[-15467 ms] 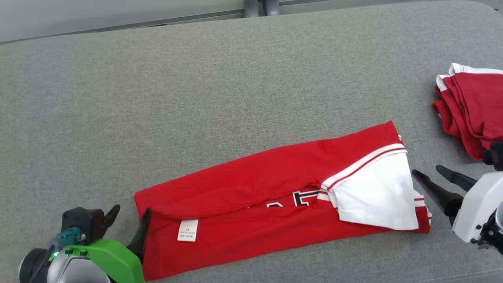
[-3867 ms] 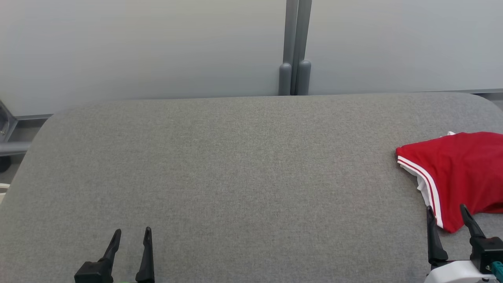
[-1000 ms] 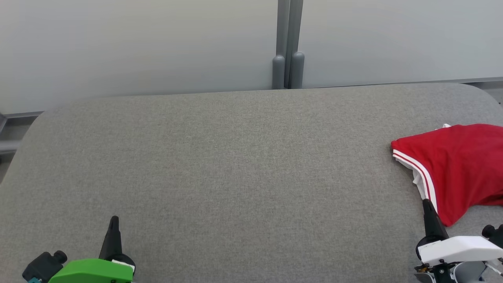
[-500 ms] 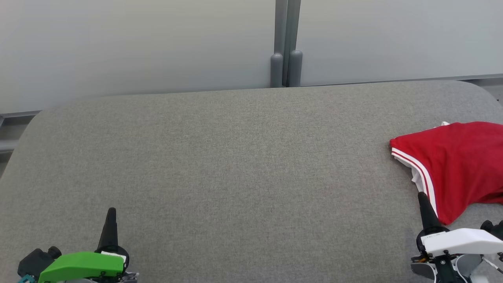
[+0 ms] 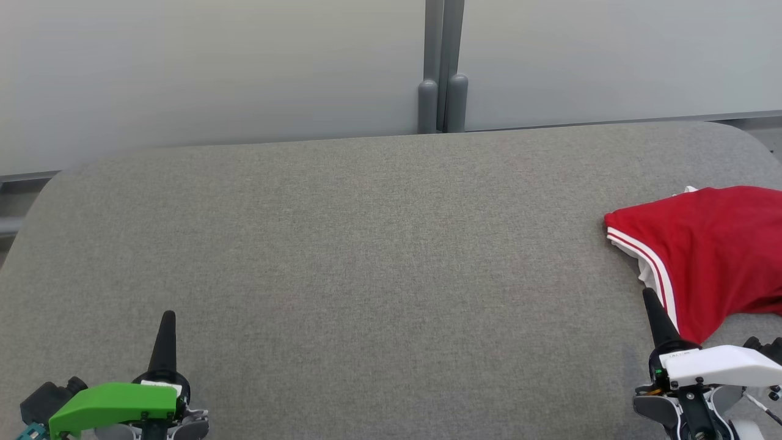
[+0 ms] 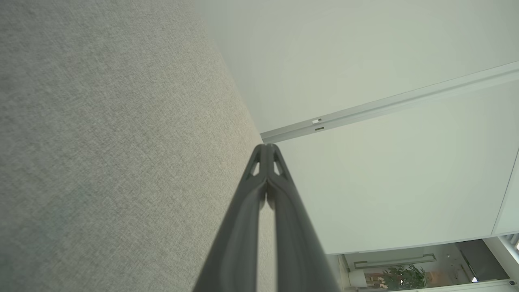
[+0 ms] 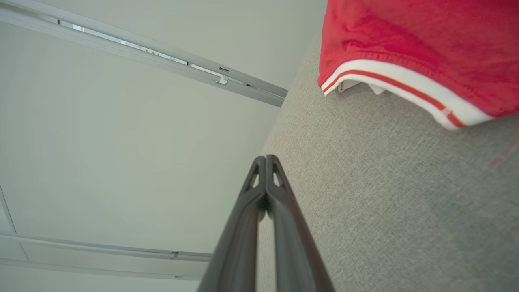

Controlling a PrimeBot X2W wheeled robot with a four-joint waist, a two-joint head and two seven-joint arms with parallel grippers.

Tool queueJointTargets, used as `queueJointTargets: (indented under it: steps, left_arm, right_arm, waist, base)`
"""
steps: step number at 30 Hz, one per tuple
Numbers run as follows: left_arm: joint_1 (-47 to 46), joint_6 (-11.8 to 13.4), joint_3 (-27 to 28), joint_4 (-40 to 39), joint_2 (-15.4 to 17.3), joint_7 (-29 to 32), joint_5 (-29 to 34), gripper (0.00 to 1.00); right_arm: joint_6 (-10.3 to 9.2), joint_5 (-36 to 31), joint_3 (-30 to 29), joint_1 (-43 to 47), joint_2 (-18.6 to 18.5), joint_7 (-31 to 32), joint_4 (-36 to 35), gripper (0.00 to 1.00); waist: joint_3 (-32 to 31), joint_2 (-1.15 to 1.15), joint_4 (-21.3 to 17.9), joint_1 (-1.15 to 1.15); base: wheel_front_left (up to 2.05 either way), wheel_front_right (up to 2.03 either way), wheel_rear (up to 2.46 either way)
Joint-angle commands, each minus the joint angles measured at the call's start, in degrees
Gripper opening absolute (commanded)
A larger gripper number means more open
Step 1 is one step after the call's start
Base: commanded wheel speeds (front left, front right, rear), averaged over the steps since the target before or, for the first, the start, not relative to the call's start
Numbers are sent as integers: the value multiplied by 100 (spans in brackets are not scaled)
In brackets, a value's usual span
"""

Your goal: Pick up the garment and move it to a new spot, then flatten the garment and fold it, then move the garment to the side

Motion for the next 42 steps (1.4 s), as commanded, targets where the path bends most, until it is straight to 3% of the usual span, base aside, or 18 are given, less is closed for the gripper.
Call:
queueJointTargets:
  steps: [1, 42]
  left_arm:
    - [-130, -12, 24, -55, 10, 29, -129, 0]
    - [-395, -18, 219, -187, -1, 505, -1922, 0]
  right_arm:
    - [4, 118, 9, -97, -39, 20, -18, 0]
    - [3, 2225, 152, -407, -65, 476, 48, 0]
  waist:
    - [2, 42, -2, 0]
    - [103, 63, -91, 0]
  base:
    - [0, 0, 0]
    - [0, 0, 0]
